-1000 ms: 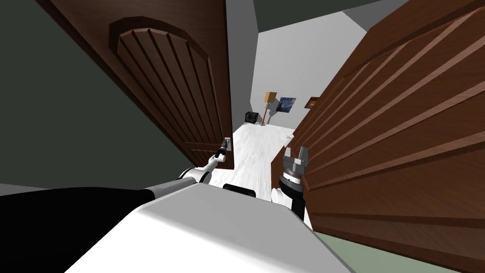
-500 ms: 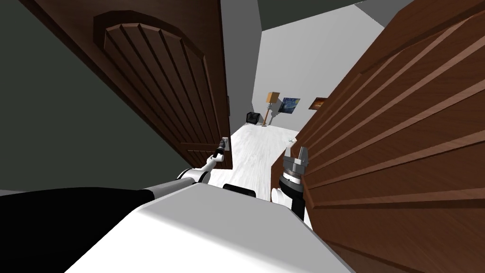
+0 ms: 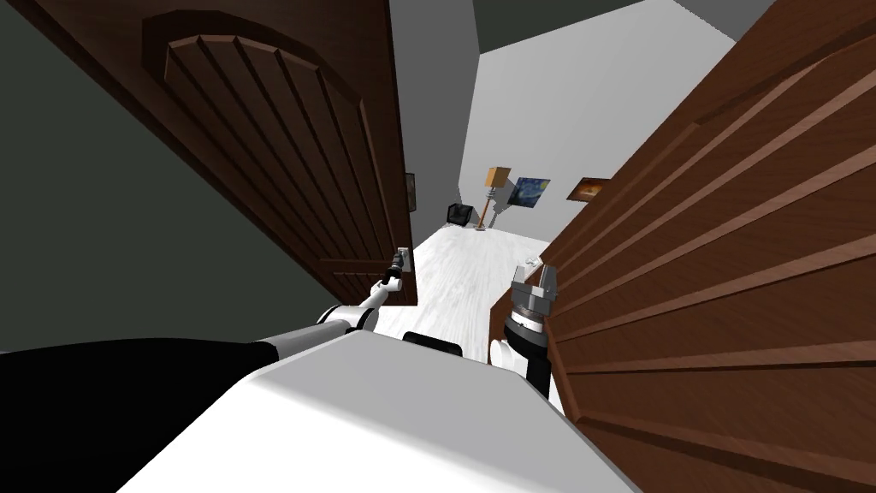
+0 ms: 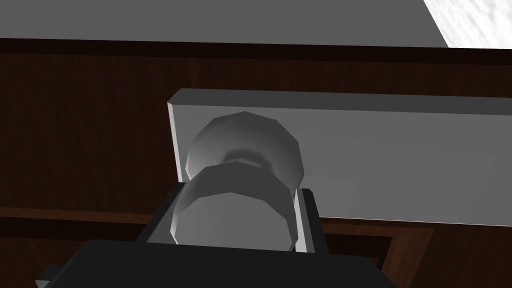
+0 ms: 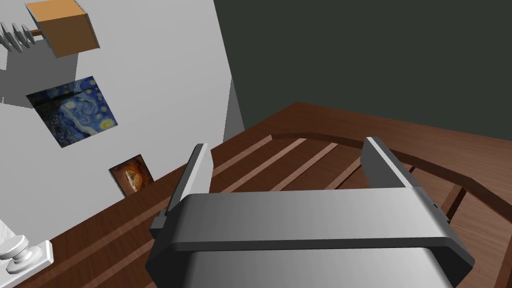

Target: Push the door open

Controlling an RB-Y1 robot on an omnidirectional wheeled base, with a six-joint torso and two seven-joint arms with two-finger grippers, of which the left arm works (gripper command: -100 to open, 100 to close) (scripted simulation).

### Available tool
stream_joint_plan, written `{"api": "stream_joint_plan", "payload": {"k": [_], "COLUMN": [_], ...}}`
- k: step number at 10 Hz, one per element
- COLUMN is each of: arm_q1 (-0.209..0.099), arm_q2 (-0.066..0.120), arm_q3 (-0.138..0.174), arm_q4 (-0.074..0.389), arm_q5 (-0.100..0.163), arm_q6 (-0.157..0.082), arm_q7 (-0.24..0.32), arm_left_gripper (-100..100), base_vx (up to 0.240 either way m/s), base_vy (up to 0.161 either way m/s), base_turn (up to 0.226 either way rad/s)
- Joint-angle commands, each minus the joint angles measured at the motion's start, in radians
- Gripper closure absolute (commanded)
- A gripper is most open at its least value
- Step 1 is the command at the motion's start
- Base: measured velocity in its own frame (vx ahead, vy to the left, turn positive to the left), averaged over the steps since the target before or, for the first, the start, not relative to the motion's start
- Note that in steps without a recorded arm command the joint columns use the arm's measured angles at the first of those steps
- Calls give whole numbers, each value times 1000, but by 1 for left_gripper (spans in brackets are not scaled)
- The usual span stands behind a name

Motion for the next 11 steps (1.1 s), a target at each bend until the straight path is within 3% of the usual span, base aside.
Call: {"api": "stream_joint_plan", "payload": {"k": [1, 7, 11], "arm_q1": [0, 6, 14], "arm_q2": [0, 19, 40], "arm_q3": [0, 35, 75], "arm_q4": [0, 1, 8], "arm_q5": [0, 13, 29], "arm_q6": [0, -2, -6], "arm_q7": [0, -10, -22], "arm_left_gripper": [100, 100, 100], "base_vx": [81, 168, 190], "base_vy": [-25, -26, -50], "base_turn": [33, 34, 55]}}
